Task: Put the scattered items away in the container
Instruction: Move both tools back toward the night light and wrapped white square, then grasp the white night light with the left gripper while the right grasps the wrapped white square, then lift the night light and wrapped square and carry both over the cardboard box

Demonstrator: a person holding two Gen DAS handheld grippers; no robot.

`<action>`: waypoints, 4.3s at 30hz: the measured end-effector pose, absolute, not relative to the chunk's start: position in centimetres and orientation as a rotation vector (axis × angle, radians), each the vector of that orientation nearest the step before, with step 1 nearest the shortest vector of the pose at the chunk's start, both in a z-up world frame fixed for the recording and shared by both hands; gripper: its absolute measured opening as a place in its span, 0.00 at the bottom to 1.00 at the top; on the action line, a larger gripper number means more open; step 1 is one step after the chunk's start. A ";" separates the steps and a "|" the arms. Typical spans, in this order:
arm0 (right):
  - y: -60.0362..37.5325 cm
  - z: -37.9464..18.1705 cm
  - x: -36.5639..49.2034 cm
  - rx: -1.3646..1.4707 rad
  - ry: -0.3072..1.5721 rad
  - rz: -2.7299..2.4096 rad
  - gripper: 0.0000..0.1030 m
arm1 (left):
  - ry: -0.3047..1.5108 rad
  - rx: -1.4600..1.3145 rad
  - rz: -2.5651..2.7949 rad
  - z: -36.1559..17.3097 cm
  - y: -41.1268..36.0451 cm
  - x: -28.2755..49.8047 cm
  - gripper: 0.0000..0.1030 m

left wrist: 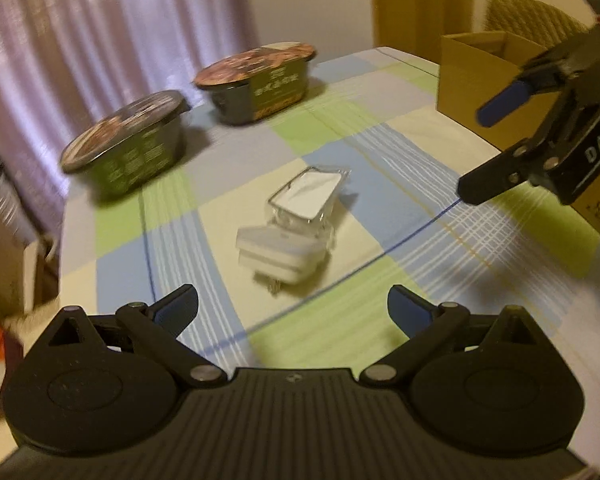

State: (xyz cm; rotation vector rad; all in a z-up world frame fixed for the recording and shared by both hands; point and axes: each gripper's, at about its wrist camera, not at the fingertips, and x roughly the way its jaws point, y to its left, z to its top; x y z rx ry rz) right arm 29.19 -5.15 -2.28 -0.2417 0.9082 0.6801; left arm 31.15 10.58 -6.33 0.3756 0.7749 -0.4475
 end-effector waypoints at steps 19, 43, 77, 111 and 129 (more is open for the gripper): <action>-1.0 -6.5 37.9 -0.212 1.009 0.741 1.00 | 0.867 0.515 -0.679 -10.6 9.6 40.2 0.84; 3.8 -10.2 39.8 -0.332 1.055 0.690 0.69 | 0.919 0.479 -0.656 -10.2 13.0 37.7 0.70; -12.9 -8.9 14.5 -0.291 1.162 0.645 0.69 | 1.028 0.466 -0.669 -8.8 2.3 15.8 0.59; -14.7 -9.6 12.3 -0.260 1.078 0.572 0.69 | 1.094 0.411 -0.529 -9.3 2.2 15.8 0.60; -15.9 -6.2 9.7 -0.213 1.029 0.538 0.68 | 1.058 0.368 -0.479 -5.8 2.1 13.7 0.60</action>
